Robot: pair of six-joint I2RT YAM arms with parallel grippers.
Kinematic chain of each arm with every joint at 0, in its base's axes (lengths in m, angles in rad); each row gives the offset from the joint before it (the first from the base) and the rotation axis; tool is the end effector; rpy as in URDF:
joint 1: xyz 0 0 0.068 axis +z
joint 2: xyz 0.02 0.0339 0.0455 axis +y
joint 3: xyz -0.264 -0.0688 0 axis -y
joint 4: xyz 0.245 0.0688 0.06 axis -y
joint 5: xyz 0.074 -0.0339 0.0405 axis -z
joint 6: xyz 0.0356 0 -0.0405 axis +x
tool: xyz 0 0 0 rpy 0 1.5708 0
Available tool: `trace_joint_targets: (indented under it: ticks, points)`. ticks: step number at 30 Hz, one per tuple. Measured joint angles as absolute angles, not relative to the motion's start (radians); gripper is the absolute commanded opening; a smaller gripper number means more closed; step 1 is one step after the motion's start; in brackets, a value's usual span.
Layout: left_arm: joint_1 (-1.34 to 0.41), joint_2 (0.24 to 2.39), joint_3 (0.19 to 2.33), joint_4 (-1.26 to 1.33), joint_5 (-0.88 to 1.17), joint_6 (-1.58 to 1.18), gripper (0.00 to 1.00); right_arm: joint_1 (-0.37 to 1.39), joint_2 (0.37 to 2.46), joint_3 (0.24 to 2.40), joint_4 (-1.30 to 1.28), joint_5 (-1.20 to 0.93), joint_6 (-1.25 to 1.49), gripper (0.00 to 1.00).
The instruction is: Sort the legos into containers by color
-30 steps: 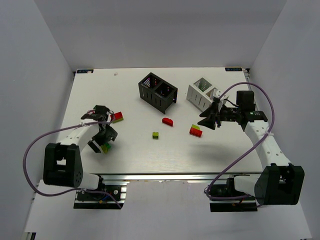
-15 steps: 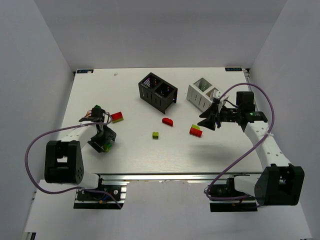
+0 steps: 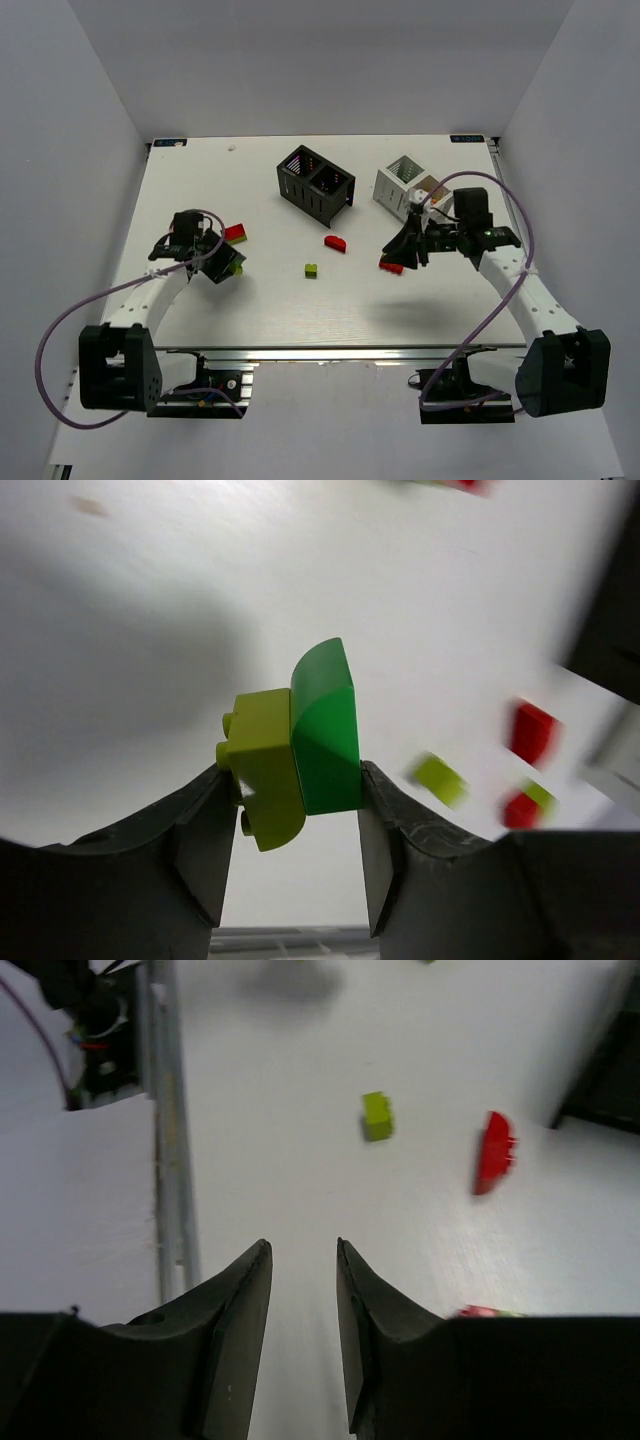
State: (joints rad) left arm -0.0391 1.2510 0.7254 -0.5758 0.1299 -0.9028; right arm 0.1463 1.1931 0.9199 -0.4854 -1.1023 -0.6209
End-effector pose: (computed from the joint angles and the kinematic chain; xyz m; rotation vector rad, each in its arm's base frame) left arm 0.2281 -0.0135 0.1956 -1.1103 2.5111 -0.4570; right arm 0.2329 0.0664 0.2886 -1.2039 1.6102 0.9648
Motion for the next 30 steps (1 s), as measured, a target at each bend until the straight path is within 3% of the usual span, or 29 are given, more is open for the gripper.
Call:
trace_joint_targets:
  ticks: [4, 10, 17, 21, 26, 27, 30]
  points:
    - [-0.121, 1.145, 0.72, -0.457, 0.234, -0.995, 0.25, 0.295, 1.175, 0.851, -0.384, -1.077, -0.409, 0.4]
    - [-0.376, 1.069, 0.682, -0.184, 0.27, -1.247, 0.25, 0.429, 1.185, 0.823, -0.122, -0.981, 0.059, 0.65]
    - [-0.545, 1.1, 0.661, 0.098, 0.274, -1.378, 0.24, 0.478, 1.223, 0.871, 0.102, -0.915, 0.299, 0.79]
    - [-0.574, 1.104, 0.64, 0.242, 0.334, -1.28, 0.24, 0.477, 1.224, 0.917, 0.141, -0.96, 0.298, 0.77]
    - [-0.665, 1.026, 0.637, 0.163, 0.343, -0.967, 0.23, 0.459, 1.223, 1.04, 0.086, -0.905, 0.309, 0.76]
    - [-0.688, 1.002, 0.63, 0.15, 0.334, -0.907, 0.23, 0.458, 1.217, 1.053, 0.077, -0.881, 0.323, 0.88]
    - [-0.754, 0.95, 0.604, 0.121, 0.285, -0.742, 0.23, 0.459, 1.187, 1.059, 0.027, -0.802, 0.369, 0.89]
